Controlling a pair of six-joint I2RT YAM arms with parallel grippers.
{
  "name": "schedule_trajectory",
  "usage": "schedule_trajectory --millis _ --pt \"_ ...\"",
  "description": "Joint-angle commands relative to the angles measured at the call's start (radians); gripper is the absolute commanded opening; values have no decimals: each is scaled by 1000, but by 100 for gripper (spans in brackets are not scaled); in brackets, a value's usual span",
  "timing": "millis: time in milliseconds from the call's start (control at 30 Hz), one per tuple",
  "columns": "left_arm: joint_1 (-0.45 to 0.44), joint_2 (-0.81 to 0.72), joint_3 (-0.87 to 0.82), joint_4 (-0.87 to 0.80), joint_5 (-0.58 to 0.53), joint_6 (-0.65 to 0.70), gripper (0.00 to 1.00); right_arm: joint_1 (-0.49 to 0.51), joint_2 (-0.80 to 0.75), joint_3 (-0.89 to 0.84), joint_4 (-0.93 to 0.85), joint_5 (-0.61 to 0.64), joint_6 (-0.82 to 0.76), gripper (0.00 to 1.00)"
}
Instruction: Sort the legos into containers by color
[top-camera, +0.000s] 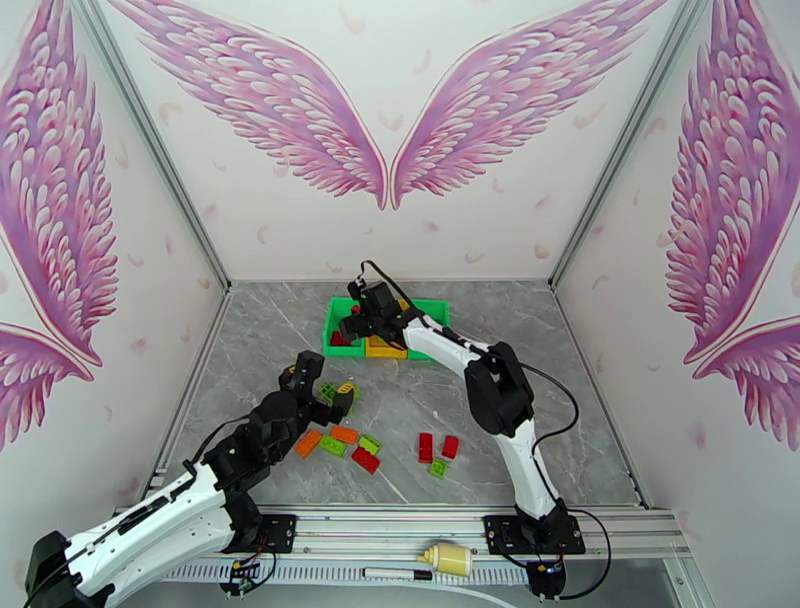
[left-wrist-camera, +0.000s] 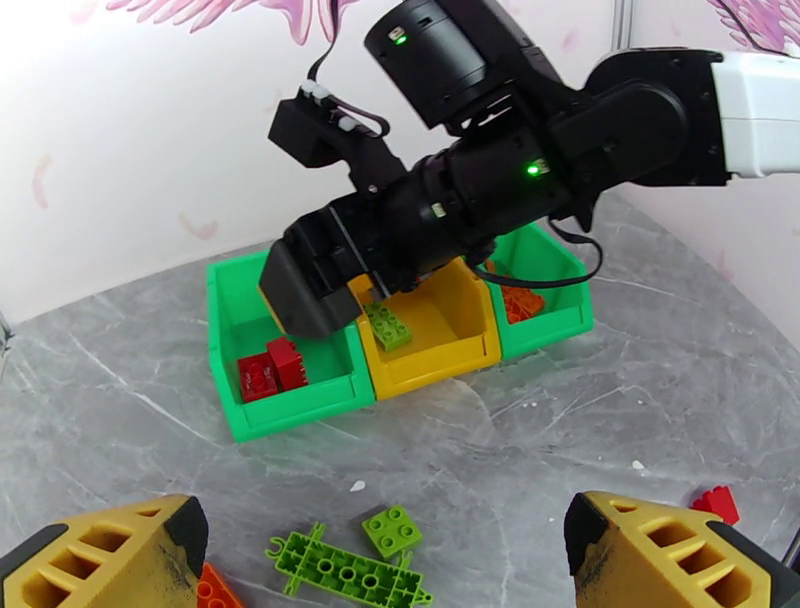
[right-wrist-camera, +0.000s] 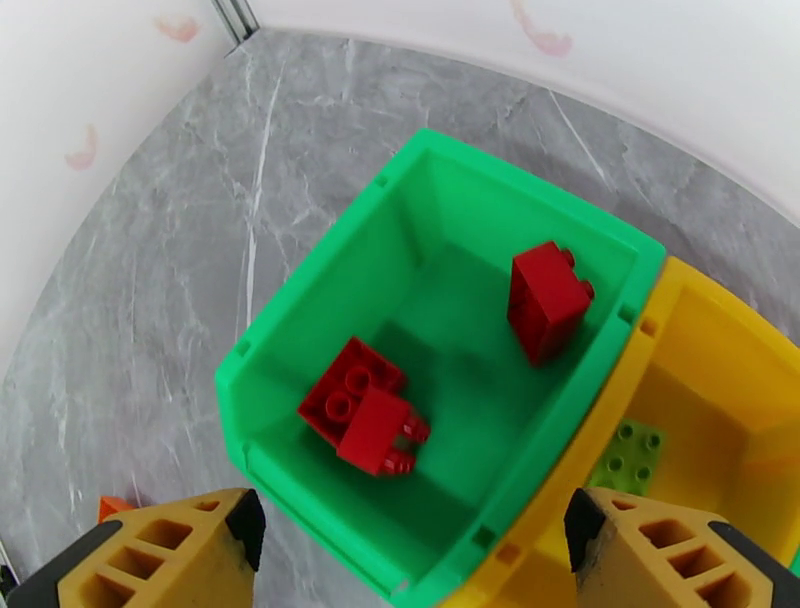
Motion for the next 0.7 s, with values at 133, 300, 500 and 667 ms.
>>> schedule_trajectory --millis 133,300,500,667 --pt "19 -199 6 -240 118 106 99 40 -133 -83 -199 47 44 85" --pt "24 -268 50 -405 159 175 99 82 -112 -76 -306 76 121 84" --pt "24 -265 96 -493 187 245 99 127 -38 -34 -365 58 158 82" --pt "26 -261 97 -503 216 246 99 156 49 47 -443 27 142 83"
